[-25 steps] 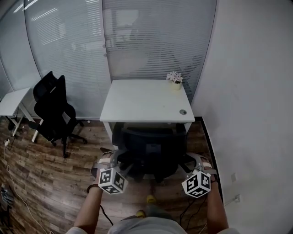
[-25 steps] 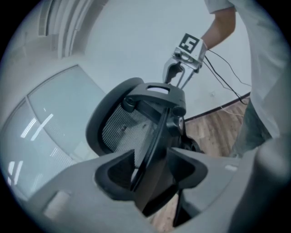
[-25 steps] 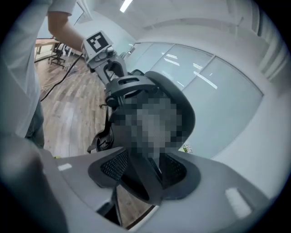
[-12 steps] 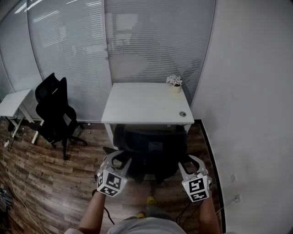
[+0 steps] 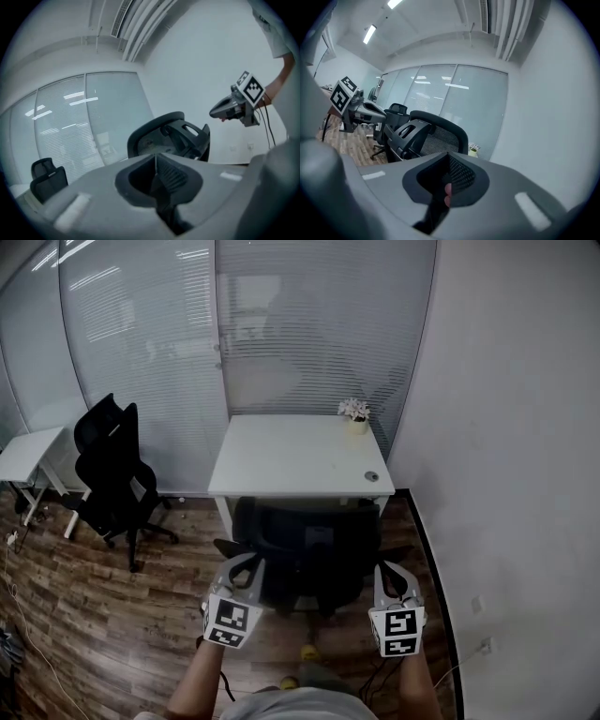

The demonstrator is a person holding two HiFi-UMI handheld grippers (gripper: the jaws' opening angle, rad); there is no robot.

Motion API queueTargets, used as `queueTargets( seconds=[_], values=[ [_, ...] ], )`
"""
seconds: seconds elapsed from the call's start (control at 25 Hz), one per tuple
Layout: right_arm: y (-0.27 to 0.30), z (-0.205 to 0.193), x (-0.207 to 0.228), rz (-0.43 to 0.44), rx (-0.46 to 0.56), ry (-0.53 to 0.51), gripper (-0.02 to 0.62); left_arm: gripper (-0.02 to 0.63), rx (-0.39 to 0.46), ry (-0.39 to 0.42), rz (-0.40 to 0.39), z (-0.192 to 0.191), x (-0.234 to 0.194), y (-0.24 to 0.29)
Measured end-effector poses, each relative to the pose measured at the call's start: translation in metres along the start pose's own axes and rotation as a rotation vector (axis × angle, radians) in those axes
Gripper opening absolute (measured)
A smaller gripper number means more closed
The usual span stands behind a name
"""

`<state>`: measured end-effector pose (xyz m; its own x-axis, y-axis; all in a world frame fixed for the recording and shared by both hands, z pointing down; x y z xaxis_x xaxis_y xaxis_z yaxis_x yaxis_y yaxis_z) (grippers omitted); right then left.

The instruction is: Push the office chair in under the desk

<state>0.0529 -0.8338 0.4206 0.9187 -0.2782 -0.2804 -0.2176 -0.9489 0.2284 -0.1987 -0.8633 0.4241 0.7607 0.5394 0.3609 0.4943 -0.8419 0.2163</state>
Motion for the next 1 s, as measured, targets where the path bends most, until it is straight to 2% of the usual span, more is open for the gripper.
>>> queueTargets(
  seconds=[0.32, 0.56, 1.0],
  values=[
    [-0.016, 0.0, 0.003, -0.028, 0.052, 0.139, 0.0, -0.002, 0.031, -0.059, 0.041, 0.005, -0.003, -0.013],
    [-0.02, 0.004, -0.001, -0.025, 0.077, 0.158, 0.0, -0.002, 0.039, -0.103, 0.061, 0.002, -0.008, -0.02],
    [-0.021, 0.006, -0.006, -0.027, 0.073, 0.157, 0.0, -0.002, 0.065, -0.132, 0.084, 0.005, -0.014, -0.028]
  ],
)
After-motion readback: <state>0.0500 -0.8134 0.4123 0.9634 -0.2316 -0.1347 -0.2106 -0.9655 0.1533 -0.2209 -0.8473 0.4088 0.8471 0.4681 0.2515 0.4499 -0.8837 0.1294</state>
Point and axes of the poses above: the fingertips, and each gripper's own axes: y forward along the fingers, x to its right, z out of its top, the point moved 3 cm from there along -y, backward along the fingers, and after that the axes turned 2 degrees about -x, right-handed, at the moved point
